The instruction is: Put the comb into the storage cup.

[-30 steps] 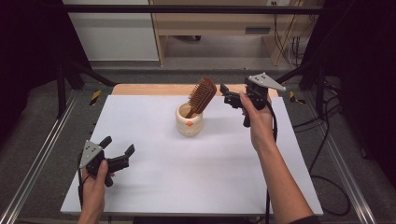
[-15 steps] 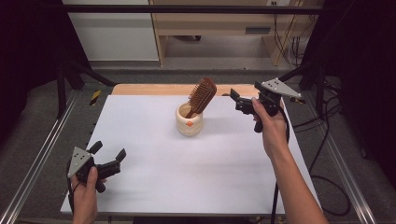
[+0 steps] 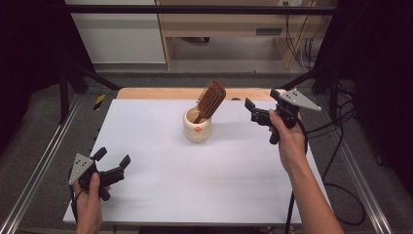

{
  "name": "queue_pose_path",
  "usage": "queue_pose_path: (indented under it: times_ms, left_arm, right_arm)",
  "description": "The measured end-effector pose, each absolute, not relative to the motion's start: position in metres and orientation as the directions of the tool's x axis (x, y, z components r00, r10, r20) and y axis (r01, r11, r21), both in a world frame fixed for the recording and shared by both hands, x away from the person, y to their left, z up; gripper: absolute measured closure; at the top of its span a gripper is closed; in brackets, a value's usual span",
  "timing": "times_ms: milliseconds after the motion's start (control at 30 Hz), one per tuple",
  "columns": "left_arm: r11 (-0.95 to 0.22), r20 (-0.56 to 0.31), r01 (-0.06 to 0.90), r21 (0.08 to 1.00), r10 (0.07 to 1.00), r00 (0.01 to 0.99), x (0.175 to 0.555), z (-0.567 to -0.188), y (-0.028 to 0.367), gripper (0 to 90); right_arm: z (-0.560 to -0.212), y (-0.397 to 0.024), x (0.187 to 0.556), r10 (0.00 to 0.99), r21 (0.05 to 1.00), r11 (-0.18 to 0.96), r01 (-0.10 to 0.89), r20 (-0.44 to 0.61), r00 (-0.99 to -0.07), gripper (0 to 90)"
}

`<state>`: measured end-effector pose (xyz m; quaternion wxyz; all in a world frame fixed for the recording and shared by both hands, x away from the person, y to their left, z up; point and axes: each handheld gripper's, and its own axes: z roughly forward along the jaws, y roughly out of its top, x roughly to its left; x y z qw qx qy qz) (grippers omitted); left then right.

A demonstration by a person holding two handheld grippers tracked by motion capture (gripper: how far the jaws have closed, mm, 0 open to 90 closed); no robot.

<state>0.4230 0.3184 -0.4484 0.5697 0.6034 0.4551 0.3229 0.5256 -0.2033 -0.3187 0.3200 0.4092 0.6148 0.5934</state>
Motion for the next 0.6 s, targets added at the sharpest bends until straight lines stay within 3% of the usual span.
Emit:
queue_pose_path:
  times_ms: [600]
  left_arm:
    - [0.082, -0.143, 0.18, 0.98, 0.923, 0.358, 0.424, -0.45, 0.325, 2.2]
  right_arm:
    - [-0.34, -0.232, 0.504, 0.9, 0.991, -0.049, 0.125, 0.098, -0.425, 4.0]
